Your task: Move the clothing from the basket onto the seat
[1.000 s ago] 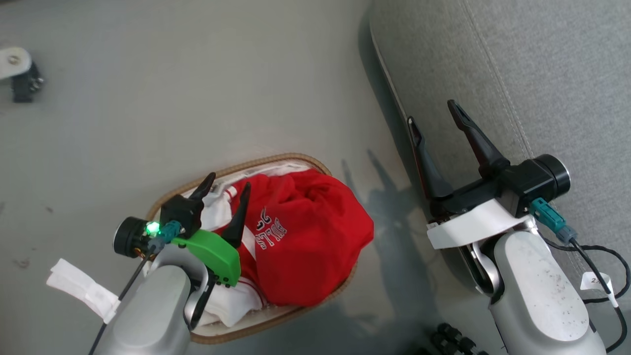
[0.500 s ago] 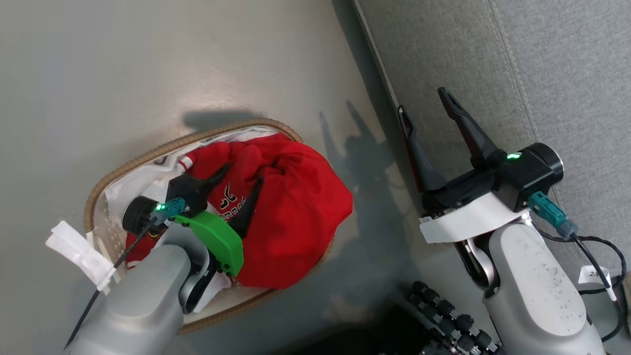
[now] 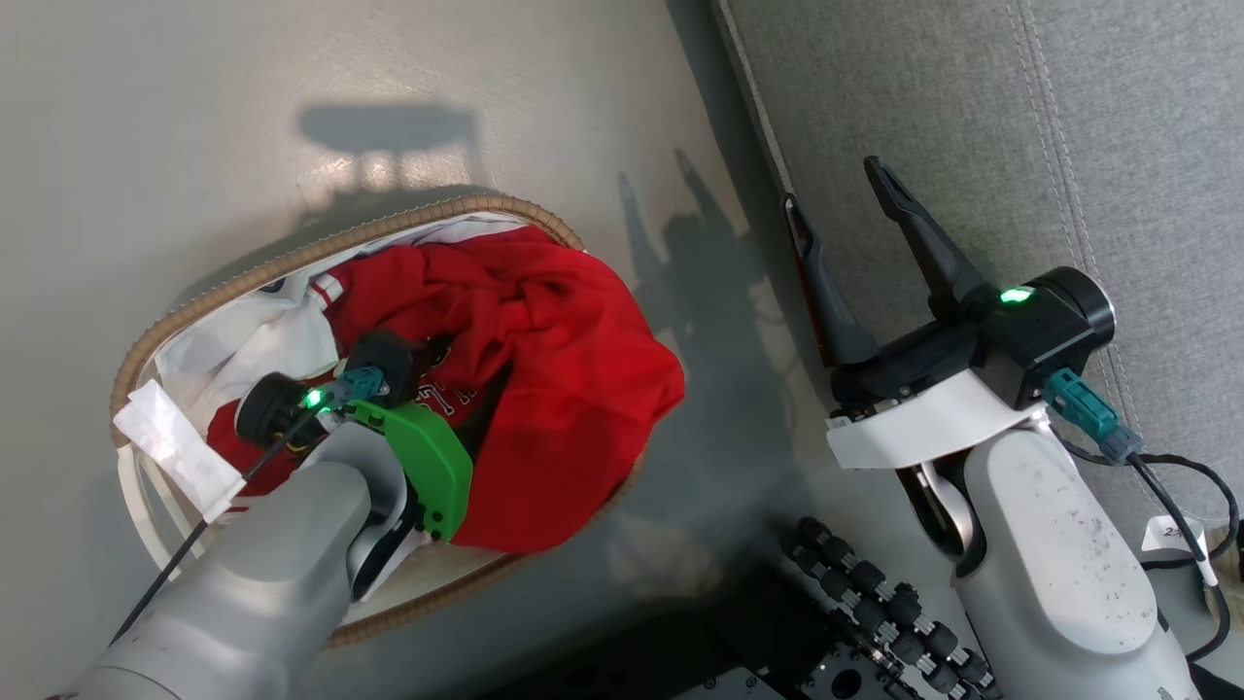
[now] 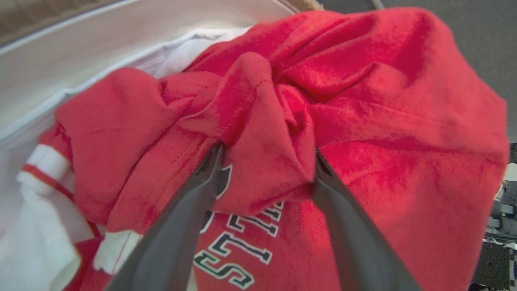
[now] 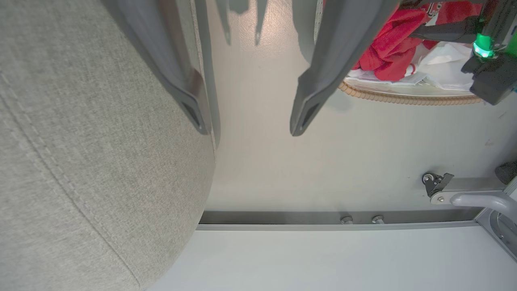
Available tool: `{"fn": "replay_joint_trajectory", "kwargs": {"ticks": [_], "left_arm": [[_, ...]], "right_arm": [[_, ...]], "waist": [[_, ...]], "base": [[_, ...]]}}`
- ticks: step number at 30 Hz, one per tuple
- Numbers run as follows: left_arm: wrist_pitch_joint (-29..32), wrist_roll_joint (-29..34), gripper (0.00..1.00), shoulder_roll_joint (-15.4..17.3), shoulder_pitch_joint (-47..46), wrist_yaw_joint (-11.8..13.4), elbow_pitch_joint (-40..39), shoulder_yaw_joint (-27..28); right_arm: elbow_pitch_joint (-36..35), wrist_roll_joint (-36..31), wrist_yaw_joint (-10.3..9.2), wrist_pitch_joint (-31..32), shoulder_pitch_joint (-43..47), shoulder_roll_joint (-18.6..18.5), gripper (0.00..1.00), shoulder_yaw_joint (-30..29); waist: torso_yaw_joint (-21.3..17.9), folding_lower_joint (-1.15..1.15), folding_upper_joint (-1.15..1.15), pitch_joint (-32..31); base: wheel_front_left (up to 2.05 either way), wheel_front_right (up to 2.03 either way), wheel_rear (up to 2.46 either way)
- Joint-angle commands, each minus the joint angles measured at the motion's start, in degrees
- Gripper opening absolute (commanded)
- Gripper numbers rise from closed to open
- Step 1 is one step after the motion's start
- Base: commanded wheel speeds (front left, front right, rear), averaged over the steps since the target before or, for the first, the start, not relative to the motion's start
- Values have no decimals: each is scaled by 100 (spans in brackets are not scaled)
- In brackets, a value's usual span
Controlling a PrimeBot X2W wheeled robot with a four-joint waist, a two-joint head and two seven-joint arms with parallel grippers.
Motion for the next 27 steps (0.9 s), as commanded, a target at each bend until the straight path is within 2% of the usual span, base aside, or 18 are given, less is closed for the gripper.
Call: {"fn": "replay_joint_trajectory", "kwargs": {"ticks": [1,6,7,8,9,15,20,24,27], "left_arm": [[50,-64,100,10,-65,-20,110,-95],[202,-209,100,-52,-141,-20,422,-333],[221,-251,82,-68,-123,-20,439,-359],[238,-284,20,-72,-103,-20,447,-384],[229,-309,0,-71,-90,-20,451,-396],[90,-596,0,-102,111,-20,501,-438],[-27,-867,0,-171,368,-20,451,-426],[-47,-854,0,-216,599,-20,348,-394],[-48,-736,0,-232,835,-20,146,-106]], "right_arm": [[-27,-45,-4,-28,-80,-5,100,-6],[-35,-83,-4,-28,-74,-5,100,-32],[-27,-88,-4,-28,-76,-6,100,-37],[-8,-95,-4,-28,-85,-5,100,-38],[7,-94,-4,-28,-92,-6,100,-36],[91,-42,-4,-28,-135,-8,100,-23],[201,-70,-4,-29,-50,-9,100,-61],[330,-150,-4,-28,68,-9,100,-120],[436,-234,-4,-28,150,-13,100,-195]], "waist": [[1,0,0,53],[31,0,0,85],[41,0,0,82],[54,0,0,69],[62,0,0,50],[120,0,0,-242],[233,0,0,-755],[404,0,0,-1208],[578,0,0,-1591]], "base": [[0,0,0],[0,0,0],[0,0,0],[0,0,0],[0,0,0],[0,0,0],[0,0,0],[0,0,0],[0,0,0]]}}
